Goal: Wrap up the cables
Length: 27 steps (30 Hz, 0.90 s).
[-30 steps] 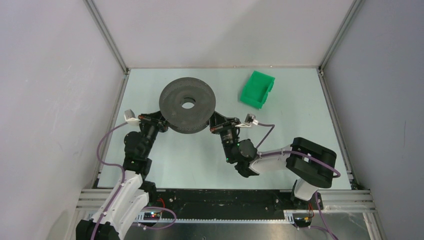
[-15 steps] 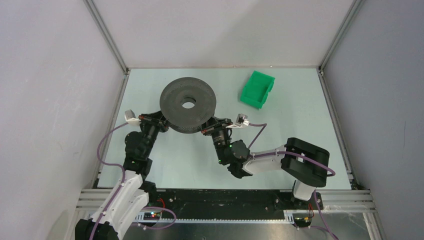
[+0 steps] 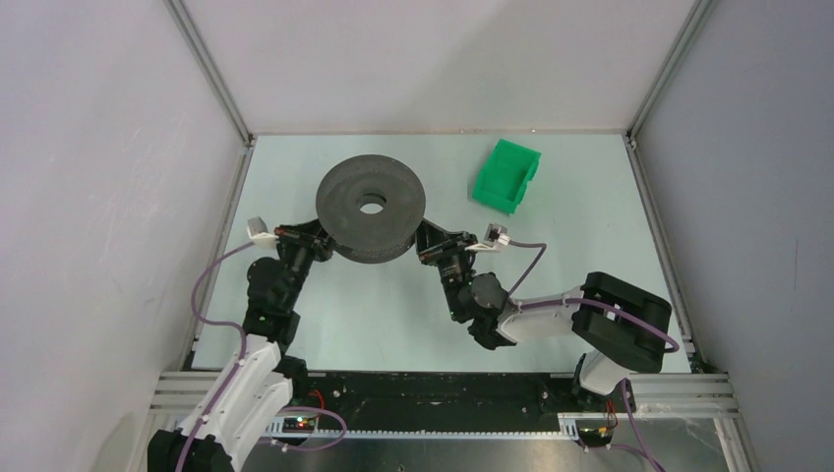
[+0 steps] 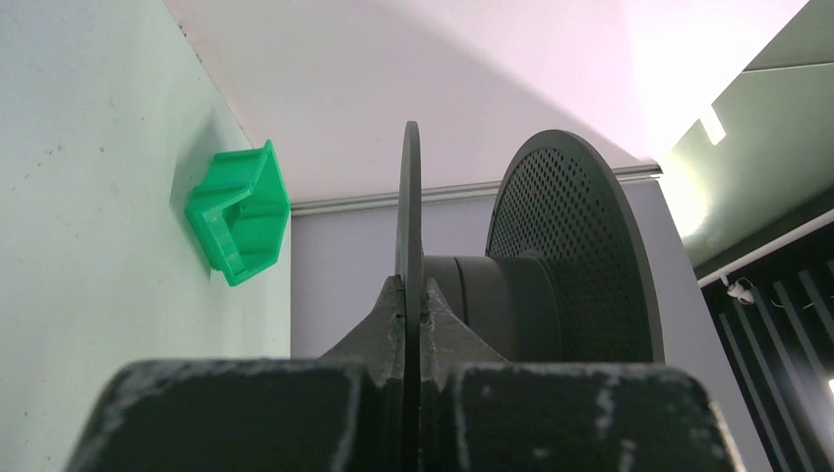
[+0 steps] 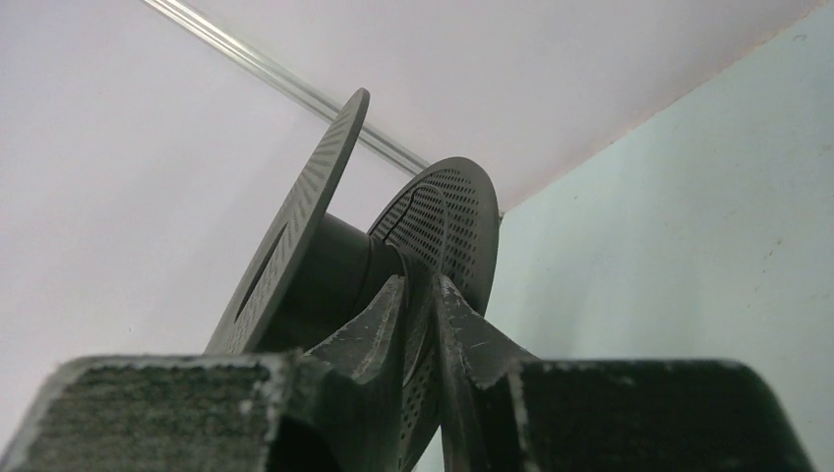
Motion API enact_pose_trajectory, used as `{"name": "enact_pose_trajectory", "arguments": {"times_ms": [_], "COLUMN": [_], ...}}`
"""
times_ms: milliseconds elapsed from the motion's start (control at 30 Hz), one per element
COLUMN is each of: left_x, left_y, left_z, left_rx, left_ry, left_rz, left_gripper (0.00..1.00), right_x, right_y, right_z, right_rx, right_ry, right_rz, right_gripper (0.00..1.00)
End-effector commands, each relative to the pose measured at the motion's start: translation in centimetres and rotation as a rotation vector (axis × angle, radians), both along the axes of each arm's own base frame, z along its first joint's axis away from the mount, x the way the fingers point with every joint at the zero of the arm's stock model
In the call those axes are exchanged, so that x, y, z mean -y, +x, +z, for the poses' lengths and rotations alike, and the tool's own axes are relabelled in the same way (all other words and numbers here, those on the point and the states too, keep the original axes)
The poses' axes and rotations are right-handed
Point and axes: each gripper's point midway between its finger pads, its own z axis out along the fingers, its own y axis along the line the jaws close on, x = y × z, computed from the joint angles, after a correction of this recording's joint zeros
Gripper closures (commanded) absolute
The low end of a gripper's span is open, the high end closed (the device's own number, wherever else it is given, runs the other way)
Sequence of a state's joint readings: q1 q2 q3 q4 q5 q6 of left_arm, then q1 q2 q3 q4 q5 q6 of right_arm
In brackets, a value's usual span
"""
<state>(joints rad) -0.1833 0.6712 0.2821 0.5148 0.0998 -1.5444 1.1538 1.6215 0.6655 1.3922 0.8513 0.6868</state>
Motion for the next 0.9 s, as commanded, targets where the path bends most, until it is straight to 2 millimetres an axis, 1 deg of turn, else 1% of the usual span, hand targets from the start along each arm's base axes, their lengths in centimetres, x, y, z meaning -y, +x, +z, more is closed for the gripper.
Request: {"name": "enact_pose_trajectory", "arguments": {"times_ms": [0, 100, 333, 433, 467, 633, 667, 700, 733, 767, 800, 833, 867], "left_x": [0.5, 0.5, 0.5, 0.6, 0.6, 0.8, 0.8, 0.9, 0.9, 1.0, 1.1, 1.2, 1.3], "left_y": [-1.8, -1.7, -1.6, -1.7, -1.8, -1.8, -1.8, -1.8, -1.8, -1.7, -1.7, -1.5, -1.5], "left_z": [7.4, 7.4, 7.2, 7.3, 7.3, 7.1, 7.0, 6.9, 6.9, 7.0, 6.9, 6.8, 6.6], "left_rx": [0.216, 0.213, 0.216, 0.224, 0.227, 0.235, 0.237, 0.236, 0.239, 0.241, 0.245, 0.243, 0.245], "left_ry": [-0.109, -0.108, -0.100, -0.089, -0.085, -0.061, -0.056, -0.053, -0.045, -0.039, -0.024, -0.013, 0.007], "left_rz": [-0.054, -0.055, -0.053, -0.054, -0.057, -0.060, -0.061, -0.063, -0.064, -0.065, -0.068, -0.069, -0.072], "left_gripper": [1.00, 1.00, 1.00, 1.00, 1.00, 1.00, 1.00, 1.00, 1.00, 1.00, 1.00, 1.00, 1.00], "right_x": [0.4, 0.3, 0.1, 0.8, 1.0, 3.1, 3.7, 4.4, 5.1, 5.8, 6.7, 7.4, 8.4], "right_y": [-0.4, -0.8, -1.6, -2.0, -2.0, -2.4, -2.6, -2.6, -2.8, -3.0, -3.1, -3.2, -3.5], "right_z": [-0.1, 0.8, 1.6, 2.0, 1.7, 2.6, 2.7, 2.2, 2.8, 2.5, 3.1, 2.3, 3.2], "right_rx": [0.019, 0.054, 0.087, 0.096, 0.094, 0.116, 0.121, 0.120, 0.131, 0.132, 0.143, 0.140, 0.155], "right_ry": [-0.054, -0.053, -0.066, -0.063, -0.071, -0.065, -0.065, -0.077, -0.071, -0.079, -0.072, -0.094, -0.072], "right_rz": [-0.002, 0.021, 0.060, 0.059, 0.056, 0.042, 0.043, 0.037, 0.028, 0.023, 0.010, 0.004, -0.007], "right_gripper": [0.79, 0.79, 0.76, 0.73, 0.73, 0.70, 0.70, 0.70, 0.70, 0.69, 0.69, 0.69, 0.69]}}
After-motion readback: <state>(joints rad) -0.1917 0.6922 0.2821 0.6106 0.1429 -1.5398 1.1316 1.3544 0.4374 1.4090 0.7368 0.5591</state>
